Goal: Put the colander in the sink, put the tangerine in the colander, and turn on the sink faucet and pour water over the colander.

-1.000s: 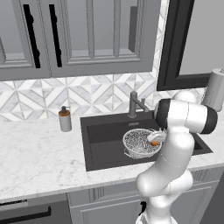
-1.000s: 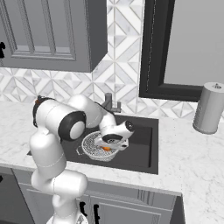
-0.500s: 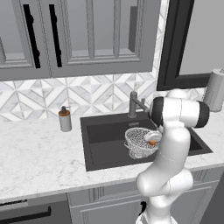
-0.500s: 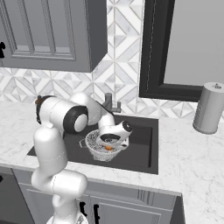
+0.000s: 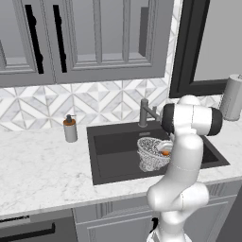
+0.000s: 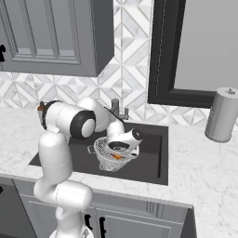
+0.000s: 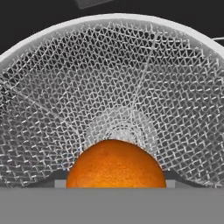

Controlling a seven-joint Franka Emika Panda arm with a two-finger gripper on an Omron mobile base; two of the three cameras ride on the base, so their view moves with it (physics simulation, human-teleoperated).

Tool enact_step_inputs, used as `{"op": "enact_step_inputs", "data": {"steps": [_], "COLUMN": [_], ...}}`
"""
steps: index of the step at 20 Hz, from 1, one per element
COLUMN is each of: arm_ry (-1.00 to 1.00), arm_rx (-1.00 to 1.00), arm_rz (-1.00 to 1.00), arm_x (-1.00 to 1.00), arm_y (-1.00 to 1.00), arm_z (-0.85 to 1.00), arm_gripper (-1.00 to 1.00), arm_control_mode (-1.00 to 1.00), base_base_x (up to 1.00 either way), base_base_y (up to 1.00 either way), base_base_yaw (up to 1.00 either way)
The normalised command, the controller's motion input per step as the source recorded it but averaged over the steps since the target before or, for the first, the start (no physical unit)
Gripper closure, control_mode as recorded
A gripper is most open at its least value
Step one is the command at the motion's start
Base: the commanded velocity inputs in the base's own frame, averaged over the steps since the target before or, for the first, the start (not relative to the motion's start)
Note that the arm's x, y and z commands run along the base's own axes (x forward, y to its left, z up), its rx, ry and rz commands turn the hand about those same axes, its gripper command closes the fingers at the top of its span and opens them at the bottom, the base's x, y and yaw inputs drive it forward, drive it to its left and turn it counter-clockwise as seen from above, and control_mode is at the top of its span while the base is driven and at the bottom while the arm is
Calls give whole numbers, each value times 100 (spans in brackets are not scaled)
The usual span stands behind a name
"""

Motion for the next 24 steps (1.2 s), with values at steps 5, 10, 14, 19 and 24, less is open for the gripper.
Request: {"op": "enact_step_inputs", "data": {"steps": [5, 10, 14, 19, 24], "arm_ry": [0, 0, 0, -1, -12], "arm_rx": [0, -4, -6, -1, -1], "arm_rz": [-2, -2, 0, 0, 5], "arm_x": [0, -4, -7, -31, -59], "arm_y": [10, 0, 0, -16, -19], "arm_z": [5, 26, 36, 57, 54], "arm_gripper": [-100, -100, -100, -100, -100], "arm_control_mode": [-100, -100, -100, -100, -100], "base_base_x": [0, 0, 0, 0, 0], "base_base_y": [0, 0, 0, 0, 0], "base_base_yaw": [0, 0, 0, 0, 0]}}
